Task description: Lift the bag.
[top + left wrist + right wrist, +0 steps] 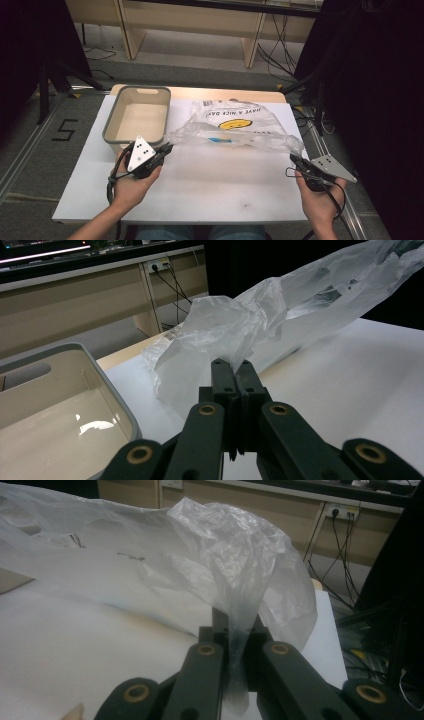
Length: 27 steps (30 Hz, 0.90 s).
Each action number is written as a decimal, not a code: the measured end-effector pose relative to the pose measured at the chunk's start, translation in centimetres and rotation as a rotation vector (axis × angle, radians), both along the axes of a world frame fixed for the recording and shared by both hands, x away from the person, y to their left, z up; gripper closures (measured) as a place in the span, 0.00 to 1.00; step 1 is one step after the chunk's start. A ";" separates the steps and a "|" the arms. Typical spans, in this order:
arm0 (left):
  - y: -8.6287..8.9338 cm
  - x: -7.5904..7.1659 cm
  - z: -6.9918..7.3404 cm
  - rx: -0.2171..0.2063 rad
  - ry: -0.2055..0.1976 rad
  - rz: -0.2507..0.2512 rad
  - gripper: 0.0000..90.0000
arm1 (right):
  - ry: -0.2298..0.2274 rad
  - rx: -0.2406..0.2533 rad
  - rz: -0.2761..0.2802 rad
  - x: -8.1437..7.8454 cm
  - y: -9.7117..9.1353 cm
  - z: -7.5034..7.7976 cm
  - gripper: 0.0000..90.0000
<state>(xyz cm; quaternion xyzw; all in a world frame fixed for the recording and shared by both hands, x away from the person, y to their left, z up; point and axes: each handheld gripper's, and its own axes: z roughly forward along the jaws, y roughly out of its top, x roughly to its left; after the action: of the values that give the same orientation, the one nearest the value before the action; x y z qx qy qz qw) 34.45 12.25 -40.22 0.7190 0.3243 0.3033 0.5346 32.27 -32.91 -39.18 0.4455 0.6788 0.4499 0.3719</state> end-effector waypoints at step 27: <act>0.0 0.3 1.7 -0.025 -0.062 0.010 0.99 | -0.063 0.014 -0.006 0.2 0.1 1.4 1.00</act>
<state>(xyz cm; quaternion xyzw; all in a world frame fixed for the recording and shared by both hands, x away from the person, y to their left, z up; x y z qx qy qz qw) 34.73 12.22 -38.53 0.7009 0.3149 0.3244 0.5517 32.51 -32.77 -37.80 0.4358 0.6624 0.4671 0.3913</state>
